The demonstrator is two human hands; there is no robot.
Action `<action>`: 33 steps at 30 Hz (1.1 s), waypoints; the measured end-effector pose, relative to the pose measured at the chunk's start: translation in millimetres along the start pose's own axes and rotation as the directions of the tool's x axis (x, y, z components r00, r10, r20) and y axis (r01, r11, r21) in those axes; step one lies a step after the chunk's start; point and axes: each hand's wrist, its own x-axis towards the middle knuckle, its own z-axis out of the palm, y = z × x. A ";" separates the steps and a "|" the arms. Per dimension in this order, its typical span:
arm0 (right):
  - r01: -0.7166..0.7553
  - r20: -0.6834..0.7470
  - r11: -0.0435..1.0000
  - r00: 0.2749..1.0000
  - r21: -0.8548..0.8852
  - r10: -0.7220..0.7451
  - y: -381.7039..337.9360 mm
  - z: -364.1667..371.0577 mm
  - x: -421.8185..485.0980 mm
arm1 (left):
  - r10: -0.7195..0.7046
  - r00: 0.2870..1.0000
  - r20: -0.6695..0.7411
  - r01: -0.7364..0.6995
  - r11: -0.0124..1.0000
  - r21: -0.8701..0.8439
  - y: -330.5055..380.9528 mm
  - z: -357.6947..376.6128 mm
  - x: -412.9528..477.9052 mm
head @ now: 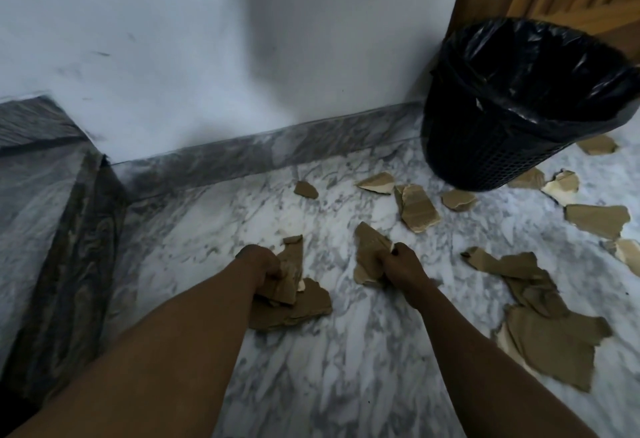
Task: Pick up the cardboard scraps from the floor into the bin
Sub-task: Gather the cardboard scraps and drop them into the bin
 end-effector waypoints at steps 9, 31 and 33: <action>-0.015 -0.023 0.999 1.000 -0.030 0.015 -1.8 3.6 0.4 | -0.036 0.975 0.220 0.070 0.987 -0.147 0.4 6.7 2.9; -0.162 -0.194 0.919 0.976 -0.360 0.096 -55.9 -54.8 60.5 | 0.450 0.881 -0.147 -0.451 0.892 0.032 131.1 -8.4 32.1; -0.156 -0.189 0.885 0.979 -0.440 0.079 -56.3 -55.2 69.9 | 0.385 0.900 -0.204 -0.400 0.916 -0.033 142.0 -2.9 42.8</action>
